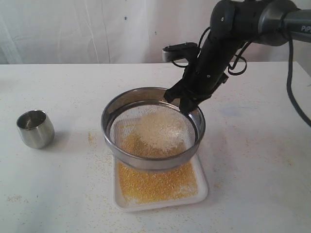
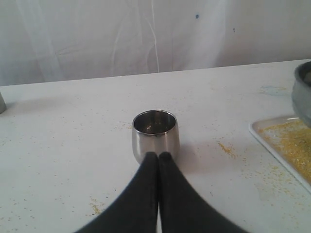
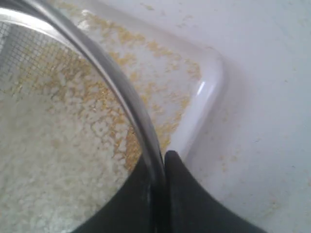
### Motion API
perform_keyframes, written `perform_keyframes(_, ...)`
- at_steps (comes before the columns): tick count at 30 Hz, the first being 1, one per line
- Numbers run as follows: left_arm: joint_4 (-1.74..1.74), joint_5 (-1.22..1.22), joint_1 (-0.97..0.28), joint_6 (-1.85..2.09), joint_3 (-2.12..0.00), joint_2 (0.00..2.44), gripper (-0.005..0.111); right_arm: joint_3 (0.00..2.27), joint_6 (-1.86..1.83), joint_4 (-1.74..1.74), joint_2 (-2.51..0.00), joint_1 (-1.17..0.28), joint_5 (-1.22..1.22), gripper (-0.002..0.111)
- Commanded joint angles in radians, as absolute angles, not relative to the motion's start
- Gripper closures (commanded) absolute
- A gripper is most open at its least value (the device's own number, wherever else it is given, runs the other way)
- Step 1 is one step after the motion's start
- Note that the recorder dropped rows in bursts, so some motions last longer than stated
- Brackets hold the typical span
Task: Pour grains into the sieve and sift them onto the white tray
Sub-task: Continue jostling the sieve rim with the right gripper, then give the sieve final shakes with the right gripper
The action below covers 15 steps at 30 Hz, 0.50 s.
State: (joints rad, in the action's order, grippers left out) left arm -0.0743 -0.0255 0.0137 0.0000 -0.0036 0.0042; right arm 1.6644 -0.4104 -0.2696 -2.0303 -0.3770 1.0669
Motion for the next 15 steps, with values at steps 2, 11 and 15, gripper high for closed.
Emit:
perform_keyframes(2,-0.074,-0.029,0.018,0.000,0.000,0.000,0.107,1.668,-0.431,-0.271,-2.012,-0.386,1.066,0.108)
perform_keyframes(11,-0.074,-0.029,0.018,0.000,0.000,0.000,0.107,1.668,-0.429,-0.254,-2.011,-0.383,1.051,0.108)
perform_keyframes(15,-0.074,-0.029,0.018,0.000,0.000,0.000,0.107,1.668,-0.385,-0.274,-2.009,-0.372,1.069,0.108)
